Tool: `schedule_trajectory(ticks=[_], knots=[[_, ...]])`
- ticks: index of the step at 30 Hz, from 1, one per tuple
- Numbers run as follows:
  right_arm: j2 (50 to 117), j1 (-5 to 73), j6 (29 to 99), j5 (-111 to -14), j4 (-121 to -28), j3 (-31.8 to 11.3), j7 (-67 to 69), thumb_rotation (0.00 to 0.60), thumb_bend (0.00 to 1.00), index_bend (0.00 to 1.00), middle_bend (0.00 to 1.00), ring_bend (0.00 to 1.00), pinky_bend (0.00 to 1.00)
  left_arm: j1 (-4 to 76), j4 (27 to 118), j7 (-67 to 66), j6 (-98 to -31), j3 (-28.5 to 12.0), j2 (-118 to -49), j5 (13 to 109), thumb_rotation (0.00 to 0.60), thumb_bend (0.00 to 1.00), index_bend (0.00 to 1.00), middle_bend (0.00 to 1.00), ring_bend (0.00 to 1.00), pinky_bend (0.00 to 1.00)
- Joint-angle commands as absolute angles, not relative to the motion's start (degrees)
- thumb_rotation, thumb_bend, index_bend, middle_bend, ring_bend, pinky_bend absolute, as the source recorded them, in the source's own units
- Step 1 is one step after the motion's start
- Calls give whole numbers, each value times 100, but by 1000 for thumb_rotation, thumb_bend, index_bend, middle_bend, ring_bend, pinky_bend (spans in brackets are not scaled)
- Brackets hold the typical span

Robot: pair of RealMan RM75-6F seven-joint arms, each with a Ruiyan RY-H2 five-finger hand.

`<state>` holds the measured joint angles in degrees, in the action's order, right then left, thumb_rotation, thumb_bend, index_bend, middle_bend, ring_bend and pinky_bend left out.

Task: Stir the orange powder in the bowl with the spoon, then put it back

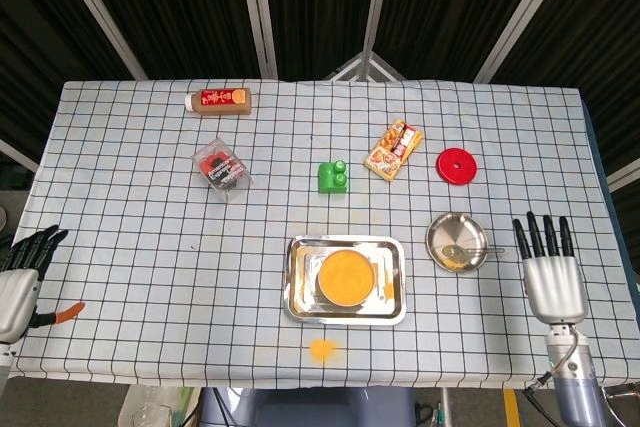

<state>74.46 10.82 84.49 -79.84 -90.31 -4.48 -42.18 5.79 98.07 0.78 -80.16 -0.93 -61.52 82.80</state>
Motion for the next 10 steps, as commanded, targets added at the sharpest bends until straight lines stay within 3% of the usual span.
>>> schedule_trajectory(ticks=[1,5,10], knots=[[7011,747,8885,-8427,-9311,-199,-3444,600,316,0,45,0,0,574,9788,35,-8014,-77,-6154,8291,600,0,0,0,0,0],[6724,485,9133,-8519,-9447,-93,-2515,600,315,0,45,0,0,568,9768,-46,-8010,-72,-6159,8270,600,0,0,0,0,0],[6561,453,8962,-8384,-9460,-96,-2007,600,315,0,45,0,0,545,9780,-126,-8065,-78,-6162,8264,600,0,0,0,0,0]])
